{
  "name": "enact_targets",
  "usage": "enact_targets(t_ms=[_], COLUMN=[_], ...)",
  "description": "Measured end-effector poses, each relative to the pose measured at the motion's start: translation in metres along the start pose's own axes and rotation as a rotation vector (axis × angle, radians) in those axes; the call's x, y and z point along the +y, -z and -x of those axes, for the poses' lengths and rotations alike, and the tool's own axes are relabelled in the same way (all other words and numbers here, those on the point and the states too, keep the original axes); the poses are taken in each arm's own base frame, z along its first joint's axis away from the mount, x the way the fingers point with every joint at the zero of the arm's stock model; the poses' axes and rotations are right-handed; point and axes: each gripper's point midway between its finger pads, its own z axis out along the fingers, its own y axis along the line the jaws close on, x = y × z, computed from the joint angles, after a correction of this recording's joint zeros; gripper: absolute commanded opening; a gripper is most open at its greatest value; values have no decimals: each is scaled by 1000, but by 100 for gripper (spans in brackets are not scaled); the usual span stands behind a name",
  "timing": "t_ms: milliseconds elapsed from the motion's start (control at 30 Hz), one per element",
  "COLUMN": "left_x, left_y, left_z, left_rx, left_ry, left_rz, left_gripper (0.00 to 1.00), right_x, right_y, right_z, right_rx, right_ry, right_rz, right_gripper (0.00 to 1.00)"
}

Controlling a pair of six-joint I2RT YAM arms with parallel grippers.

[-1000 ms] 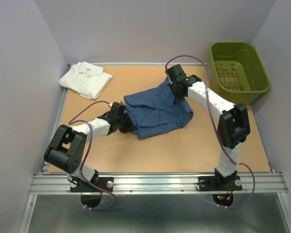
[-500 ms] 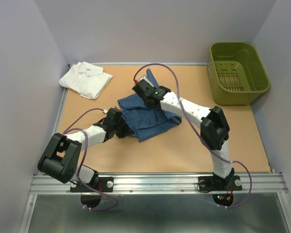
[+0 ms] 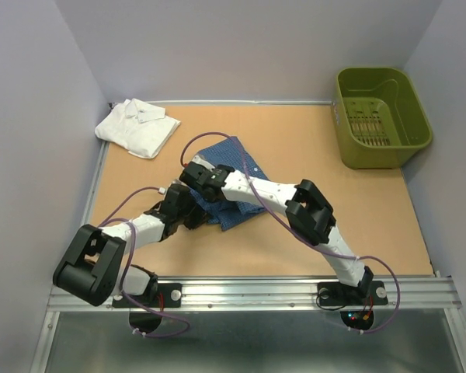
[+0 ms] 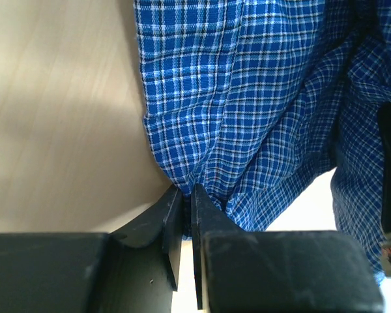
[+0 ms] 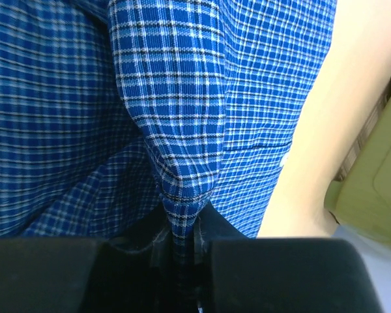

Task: Fold and stack the long sleeve shirts
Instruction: Fold the shirt

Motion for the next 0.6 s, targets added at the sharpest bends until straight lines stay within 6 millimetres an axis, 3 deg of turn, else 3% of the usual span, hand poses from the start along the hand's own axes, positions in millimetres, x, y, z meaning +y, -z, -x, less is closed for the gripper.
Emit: enact_targets(t_ms=[200, 400, 600], left_x=[2, 3, 1], left_y=[2, 8, 11], left_z=[-2, -2, 1], left_rx=[-12, -39, -58], left_ry=[45, 84, 98], left_rz=[-27, -61, -81], left_gripper=[19, 17, 15], right_x=[13, 33, 37], right_y=[8, 11, 20], right_z=[9, 10, 25], right_rx=[-25, -18, -44], right_ry=[-46, -116, -192], right_rz=[68, 168, 222], right_gripper=[31, 25, 23])
